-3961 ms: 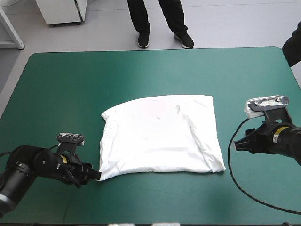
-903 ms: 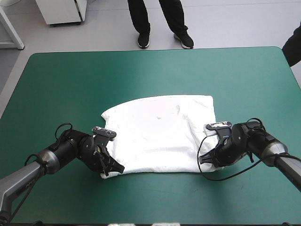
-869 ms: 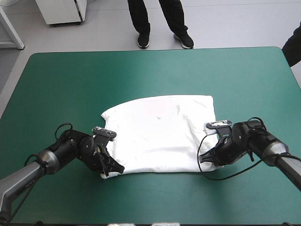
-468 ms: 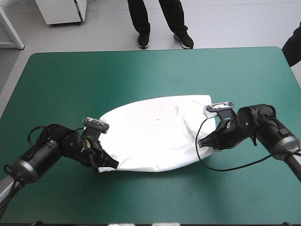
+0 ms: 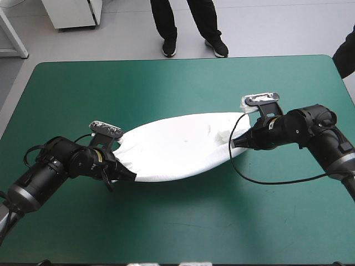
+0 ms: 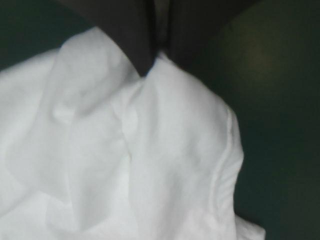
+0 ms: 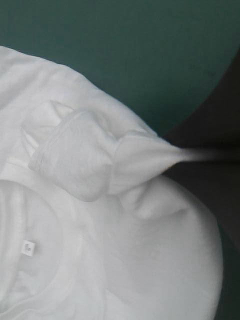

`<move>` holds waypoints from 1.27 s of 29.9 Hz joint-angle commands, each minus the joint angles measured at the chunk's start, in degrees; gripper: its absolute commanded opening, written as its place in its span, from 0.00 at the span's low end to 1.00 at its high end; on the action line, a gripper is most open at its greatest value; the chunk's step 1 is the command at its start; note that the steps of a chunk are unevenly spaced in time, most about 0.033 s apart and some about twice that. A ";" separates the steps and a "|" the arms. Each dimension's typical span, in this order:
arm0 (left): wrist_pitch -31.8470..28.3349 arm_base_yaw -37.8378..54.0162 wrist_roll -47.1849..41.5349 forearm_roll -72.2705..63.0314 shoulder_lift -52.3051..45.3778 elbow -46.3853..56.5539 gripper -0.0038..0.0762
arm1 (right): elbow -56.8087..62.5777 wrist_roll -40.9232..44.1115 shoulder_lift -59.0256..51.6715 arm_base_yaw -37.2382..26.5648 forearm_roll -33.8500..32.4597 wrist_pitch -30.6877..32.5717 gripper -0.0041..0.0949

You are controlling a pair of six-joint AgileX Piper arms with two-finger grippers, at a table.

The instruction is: Fold the cloth

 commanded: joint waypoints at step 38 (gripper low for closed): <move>-28.94 5.97 -14.13 15.23 27.51 -13.98 0.04 | -17.47 -1.52 27.83 -5.82 0.97 -20.26 0.05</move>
